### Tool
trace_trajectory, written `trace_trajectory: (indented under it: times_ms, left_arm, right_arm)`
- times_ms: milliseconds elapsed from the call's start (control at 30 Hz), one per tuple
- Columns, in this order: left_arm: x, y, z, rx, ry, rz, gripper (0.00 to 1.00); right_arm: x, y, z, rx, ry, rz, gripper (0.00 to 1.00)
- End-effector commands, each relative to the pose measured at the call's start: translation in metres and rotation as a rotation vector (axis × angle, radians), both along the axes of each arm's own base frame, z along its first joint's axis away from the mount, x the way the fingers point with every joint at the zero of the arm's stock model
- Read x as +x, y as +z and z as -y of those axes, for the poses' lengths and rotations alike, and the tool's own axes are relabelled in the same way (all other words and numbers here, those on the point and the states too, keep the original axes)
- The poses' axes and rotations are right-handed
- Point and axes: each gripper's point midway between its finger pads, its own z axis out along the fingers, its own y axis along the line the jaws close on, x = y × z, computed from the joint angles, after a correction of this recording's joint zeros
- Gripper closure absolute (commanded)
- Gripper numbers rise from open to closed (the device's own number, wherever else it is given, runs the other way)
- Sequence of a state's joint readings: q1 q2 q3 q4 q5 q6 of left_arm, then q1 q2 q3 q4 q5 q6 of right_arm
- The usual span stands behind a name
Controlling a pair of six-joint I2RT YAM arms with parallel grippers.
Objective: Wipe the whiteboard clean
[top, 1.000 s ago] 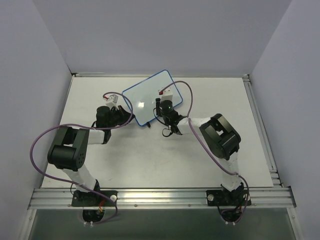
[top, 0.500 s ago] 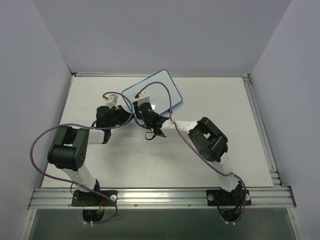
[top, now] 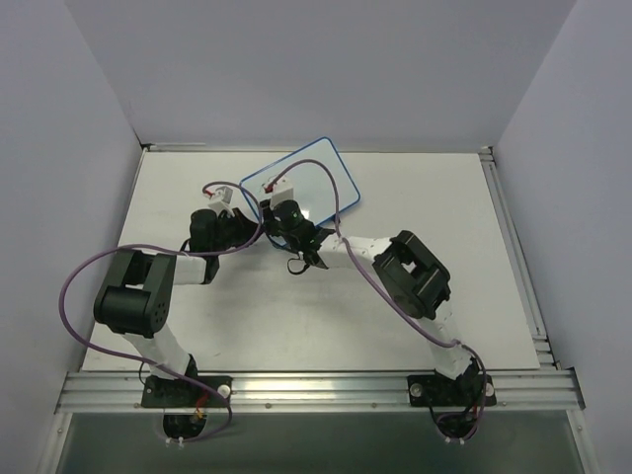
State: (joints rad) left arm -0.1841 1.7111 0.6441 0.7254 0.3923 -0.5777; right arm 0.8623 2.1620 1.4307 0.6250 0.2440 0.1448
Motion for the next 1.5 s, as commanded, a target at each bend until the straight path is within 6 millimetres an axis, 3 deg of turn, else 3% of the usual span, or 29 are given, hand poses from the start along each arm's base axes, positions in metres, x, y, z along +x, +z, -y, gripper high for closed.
trace_trajectory:
  times_ms: [0,233,400,533,667,700,900,1033,1200,1467]
  left_arm:
    - [-0.001,0.013,0.011,0.006,-0.062,0.049,0.98]
    - [0.000,0.012,0.011,0.005,-0.063,0.046,0.98]
    - [0.000,0.012,0.011,0.005,-0.063,0.046,0.98]
    - [0.000,0.011,0.012,0.005,-0.064,0.043,0.98]
    - [0.000,0.011,0.012,0.007,-0.065,0.046,0.98]
    - [0.000,0.011,0.012,0.007,-0.065,0.044,0.98]
    - [0.000,0.011,0.013,0.008,-0.065,0.047,0.97]
    - [0.000,0.011,0.012,0.009,-0.064,0.047,0.98]
    - [0.000,0.012,0.012,0.009,-0.062,0.047,0.98]
    - [0.000,0.011,0.012,0.009,-0.064,0.045,0.98]
  right_arm:
    - [0.039,-0.025,0.064,-0.059,-0.142,-0.053,0.94]
    - [0.069,-0.023,0.124,-0.078,-0.252,-0.061,0.94]
    - [0.076,-0.023,0.133,-0.116,-0.264,-0.052,0.94]
    - [0.074,-0.025,0.111,-0.128,-0.222,-0.048,0.94]
    - [0.065,-0.022,0.072,-0.125,-0.156,-0.037,0.94]
    - [0.060,-0.017,0.052,-0.114,-0.125,-0.024,0.94]
    - [0.032,-0.013,-0.022,-0.085,0.004,-0.009,0.94]
    - [0.021,0.001,-0.052,-0.034,0.050,0.005,0.94]
    - [0.021,0.017,-0.057,-0.001,0.067,0.026,0.93]
    - [0.062,0.008,0.003,-0.009,-0.052,-0.001,0.94]
